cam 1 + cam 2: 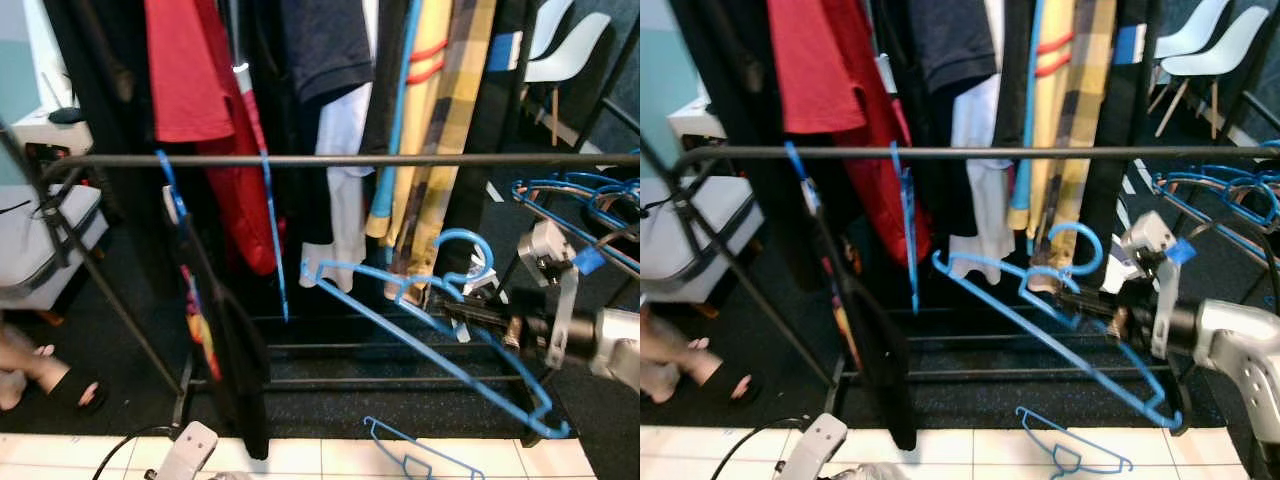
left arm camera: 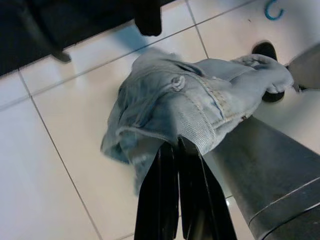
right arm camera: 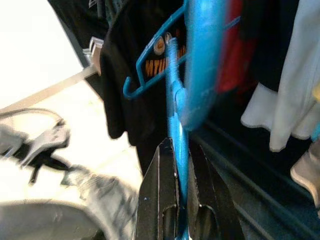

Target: Hang hanger

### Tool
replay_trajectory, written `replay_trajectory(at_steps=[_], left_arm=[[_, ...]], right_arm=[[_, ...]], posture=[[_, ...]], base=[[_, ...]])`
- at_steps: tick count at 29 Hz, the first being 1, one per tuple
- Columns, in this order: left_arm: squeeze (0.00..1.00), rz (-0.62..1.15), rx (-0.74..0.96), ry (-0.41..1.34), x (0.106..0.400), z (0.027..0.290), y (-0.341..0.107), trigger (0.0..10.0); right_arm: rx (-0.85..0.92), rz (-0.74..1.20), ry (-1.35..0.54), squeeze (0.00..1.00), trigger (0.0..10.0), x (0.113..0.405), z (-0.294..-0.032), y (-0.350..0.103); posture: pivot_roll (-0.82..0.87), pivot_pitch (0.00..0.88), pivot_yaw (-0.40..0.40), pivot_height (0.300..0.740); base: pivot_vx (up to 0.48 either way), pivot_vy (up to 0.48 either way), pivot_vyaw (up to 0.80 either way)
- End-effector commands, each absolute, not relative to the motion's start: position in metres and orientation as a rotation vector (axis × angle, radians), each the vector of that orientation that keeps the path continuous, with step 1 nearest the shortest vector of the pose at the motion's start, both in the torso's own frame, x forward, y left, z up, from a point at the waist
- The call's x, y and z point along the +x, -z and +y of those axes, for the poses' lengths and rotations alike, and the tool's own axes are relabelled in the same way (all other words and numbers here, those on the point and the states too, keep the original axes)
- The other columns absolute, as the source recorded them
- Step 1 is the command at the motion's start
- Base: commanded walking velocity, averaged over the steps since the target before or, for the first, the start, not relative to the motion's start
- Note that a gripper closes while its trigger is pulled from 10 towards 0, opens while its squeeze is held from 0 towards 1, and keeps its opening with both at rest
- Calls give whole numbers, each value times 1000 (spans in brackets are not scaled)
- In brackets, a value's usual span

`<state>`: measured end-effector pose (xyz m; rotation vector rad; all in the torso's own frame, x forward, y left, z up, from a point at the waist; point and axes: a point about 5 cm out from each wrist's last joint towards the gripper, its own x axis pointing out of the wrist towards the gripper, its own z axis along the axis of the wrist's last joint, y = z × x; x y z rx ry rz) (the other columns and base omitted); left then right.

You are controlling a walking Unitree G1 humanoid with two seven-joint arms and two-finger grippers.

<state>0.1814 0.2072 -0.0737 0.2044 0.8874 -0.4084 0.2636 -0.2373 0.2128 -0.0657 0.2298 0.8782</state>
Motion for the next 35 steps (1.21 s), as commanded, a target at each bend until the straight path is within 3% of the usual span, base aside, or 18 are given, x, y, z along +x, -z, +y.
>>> replay_trajectory(at_steps=[1,2,3,6,8,9,15,18,24,29,35], left_arm=[[0,724,139,417,206,203,52,10000],[0,571,93,431,233,195,18,10000],[0,571,93,431,233,195,18,10000],[0,366,26,458,263,180,-40,10000],[0,366,26,458,263,180,-40,10000],[0,257,-6,446,285,174,-75,10000],[0,116,-50,448,307,165,-118,10000],[0,27,-74,448,316,150,-165,10000],[0,-16,-116,364,328,141,-196,10000],[0,-81,-276,236,358,128,-246,10000],[0,-29,-335,194,369,120,-260,10000]], right_arm=[[-71,223,-829,0,10000,269,-236,-211],[-65,211,-814,0,10000,272,-232,-210],[-65,211,-814,0,10000,272,-232,-210],[-59,195,-801,0,10000,275,-226,-210],[-59,195,-801,0,10000,275,-226,-210],[-59,181,-799,0,10000,276,-223,-212],[-63,159,-780,0,10000,279,-217,-213],[-64,146,-755,0,10000,281,-212,-210],[-69,143,-726,0,10000,281,-214,-208],[-64,118,-681,0,10000,279,-225,-213],[-65,93,-657,0,10000,276,-234,-220]], posture=[[-115,0,67,740],[-116,0,66,740],[-116,0,66,740],[-114,0,65,740],[-114,0,65,740],[-115,0,65,740],[-124,0,66,740],[-131,0,71,740],[-133,0,72,740],[-141,0,78,740],[-145,0,85,740]], base=[[-311,0,0],[-304,0,0],[-304,0,0],[-304,0,0],[-304,0,0],[-307,0,0],[-302,0,0],[-185,0,0],[0,0,0],[0,0,785],[0,0,649]])
